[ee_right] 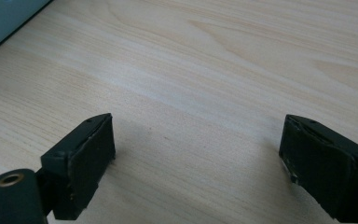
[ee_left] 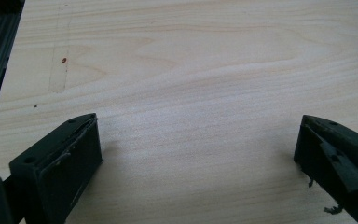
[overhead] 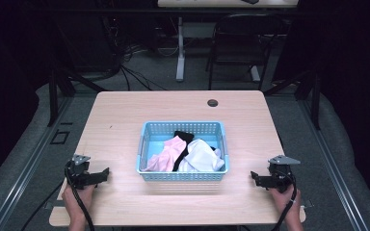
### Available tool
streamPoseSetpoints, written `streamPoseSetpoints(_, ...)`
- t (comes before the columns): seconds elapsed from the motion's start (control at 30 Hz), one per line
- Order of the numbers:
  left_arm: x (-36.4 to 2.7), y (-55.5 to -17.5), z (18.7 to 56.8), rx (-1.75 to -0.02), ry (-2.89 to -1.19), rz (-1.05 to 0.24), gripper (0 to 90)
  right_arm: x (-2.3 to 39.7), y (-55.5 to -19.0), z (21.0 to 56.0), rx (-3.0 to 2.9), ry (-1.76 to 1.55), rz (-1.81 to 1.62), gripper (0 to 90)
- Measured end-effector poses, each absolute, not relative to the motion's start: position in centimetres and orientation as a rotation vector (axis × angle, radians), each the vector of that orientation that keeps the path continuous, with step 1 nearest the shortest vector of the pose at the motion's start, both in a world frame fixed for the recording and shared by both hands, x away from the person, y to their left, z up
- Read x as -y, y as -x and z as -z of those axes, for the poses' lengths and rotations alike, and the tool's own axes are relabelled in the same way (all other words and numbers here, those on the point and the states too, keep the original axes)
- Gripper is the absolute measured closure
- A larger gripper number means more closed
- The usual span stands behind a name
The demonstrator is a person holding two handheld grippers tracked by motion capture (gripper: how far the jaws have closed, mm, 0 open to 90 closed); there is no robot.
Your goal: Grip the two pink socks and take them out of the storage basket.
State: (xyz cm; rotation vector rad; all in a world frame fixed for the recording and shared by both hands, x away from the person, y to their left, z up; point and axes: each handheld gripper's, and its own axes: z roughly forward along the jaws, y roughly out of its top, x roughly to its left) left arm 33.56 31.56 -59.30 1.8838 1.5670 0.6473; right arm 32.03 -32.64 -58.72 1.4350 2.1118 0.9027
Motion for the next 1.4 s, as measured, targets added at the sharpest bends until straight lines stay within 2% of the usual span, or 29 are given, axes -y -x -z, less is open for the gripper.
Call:
streamPoseSetpoints(0.97,-31.7,-33.8,59.0,-1.591,-1.891,-0.635,0.7,32.6,-32.0,58.7,-2.111,-1.437,-0.903,9.9)
streamPoseSetpoints(1.4,-31.9,-33.3,55.2,-1.523,-1.927,-0.551,0.1,32.6,-32.0,58.7,-2.111,-1.441,-0.901,10.0)
